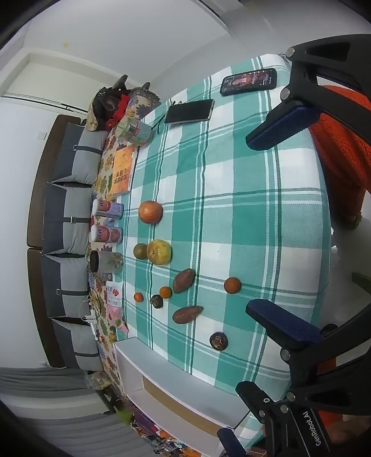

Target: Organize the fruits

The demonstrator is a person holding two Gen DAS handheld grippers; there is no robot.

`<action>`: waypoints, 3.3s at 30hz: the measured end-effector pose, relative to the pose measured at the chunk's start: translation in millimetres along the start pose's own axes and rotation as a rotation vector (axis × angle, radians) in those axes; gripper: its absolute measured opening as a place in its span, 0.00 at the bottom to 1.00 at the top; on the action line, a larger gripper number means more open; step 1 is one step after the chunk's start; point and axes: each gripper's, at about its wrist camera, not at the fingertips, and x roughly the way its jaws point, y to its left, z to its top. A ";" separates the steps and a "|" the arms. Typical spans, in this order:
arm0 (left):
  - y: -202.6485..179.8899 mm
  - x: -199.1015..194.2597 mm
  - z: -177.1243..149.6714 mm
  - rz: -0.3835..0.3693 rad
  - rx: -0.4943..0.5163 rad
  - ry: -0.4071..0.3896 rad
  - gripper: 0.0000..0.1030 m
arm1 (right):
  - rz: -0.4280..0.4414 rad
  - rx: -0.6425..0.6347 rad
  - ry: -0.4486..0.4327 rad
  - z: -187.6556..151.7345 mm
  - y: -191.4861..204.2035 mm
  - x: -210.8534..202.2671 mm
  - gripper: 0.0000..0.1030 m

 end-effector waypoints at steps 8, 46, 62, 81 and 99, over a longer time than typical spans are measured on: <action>4.6 1.4 3.0 0.001 -0.005 0.006 0.99 | 0.000 0.001 -0.007 -0.5 1.9 -1.2 1.00; -2.1 11.8 -9.8 0.022 0.004 0.037 0.99 | 0.015 0.011 0.012 -5.3 0.1 12.3 1.00; -4.8 14.8 -13.5 0.012 0.009 0.051 0.99 | -0.016 -0.226 0.058 -18.4 -13.3 9.2 1.00; -3.0 63.8 -35.3 -0.008 -0.062 0.076 0.99 | 0.172 0.030 -0.130 -60.6 -23.1 74.2 1.00; 16.9 181.9 -50.9 0.046 -0.014 0.182 1.00 | 0.204 -0.019 0.063 -73.7 0.4 174.8 1.00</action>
